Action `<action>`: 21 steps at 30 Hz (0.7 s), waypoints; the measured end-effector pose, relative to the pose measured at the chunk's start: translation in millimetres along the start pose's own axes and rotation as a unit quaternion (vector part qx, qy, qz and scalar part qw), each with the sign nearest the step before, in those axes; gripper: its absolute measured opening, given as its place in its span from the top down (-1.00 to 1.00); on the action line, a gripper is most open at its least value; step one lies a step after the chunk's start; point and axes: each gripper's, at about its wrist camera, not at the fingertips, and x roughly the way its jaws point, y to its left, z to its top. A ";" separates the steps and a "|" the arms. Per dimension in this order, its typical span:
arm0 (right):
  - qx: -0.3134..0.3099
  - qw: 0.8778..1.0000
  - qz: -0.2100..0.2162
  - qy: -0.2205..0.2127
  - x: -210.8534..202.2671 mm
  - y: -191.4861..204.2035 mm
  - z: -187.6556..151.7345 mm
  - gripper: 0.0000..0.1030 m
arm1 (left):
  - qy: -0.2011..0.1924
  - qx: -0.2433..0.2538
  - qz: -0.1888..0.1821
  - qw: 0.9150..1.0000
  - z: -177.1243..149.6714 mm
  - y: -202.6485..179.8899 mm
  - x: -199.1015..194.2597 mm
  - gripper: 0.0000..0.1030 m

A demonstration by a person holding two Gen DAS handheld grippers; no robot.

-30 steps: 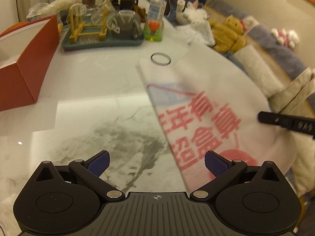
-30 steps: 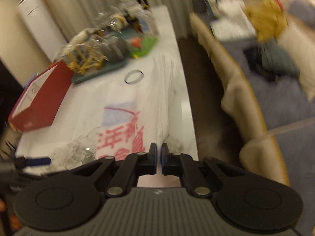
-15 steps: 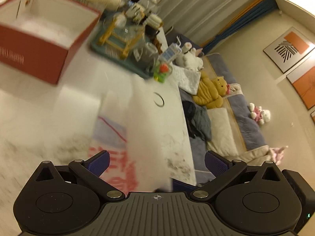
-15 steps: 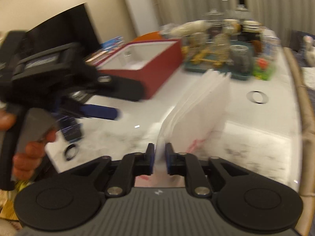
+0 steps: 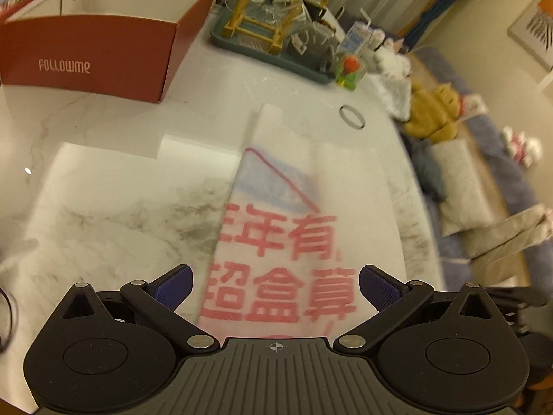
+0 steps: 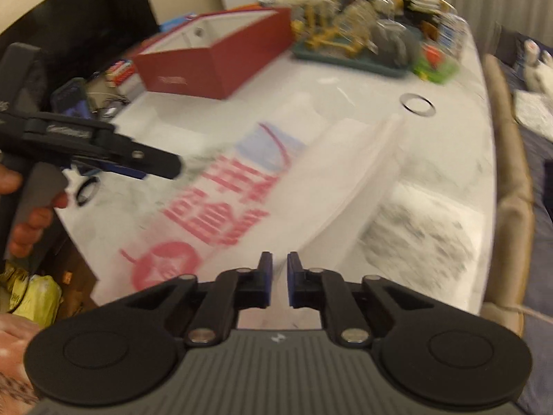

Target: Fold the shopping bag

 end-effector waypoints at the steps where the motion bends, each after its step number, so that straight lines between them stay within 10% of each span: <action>1: 0.019 1.000 0.004 -0.002 1.0 -6.2 -1.0 0.79 | 0.001 0.031 0.030 0.999 -0.2 -7.4 7.7 -1.00; 5: 0.061 0.998 0.007 -0.019 2.9 -20.8 -3.4 0.02 | 0.017 0.116 0.078 0.990 -1.3 -27.7 36.0 -1.00; 8: 0.071 0.997 -0.016 -0.015 18.9 -24.3 0.2 -0.01 | 0.040 0.128 0.073 0.988 -3.8 -32.8 47.8 -1.00; 14: 0.098 0.995 -0.033 0.008 46.4 -27.0 -6.9 1.00 | 0.038 0.157 0.056 0.985 -11.2 -41.9 49.4 -1.00; 21: 0.123 0.990 -0.032 -0.061 -1.1 -40.1 -1.2 1.00 | 0.029 0.184 -0.039 0.982 -3.9 -94.8 68.0 -1.00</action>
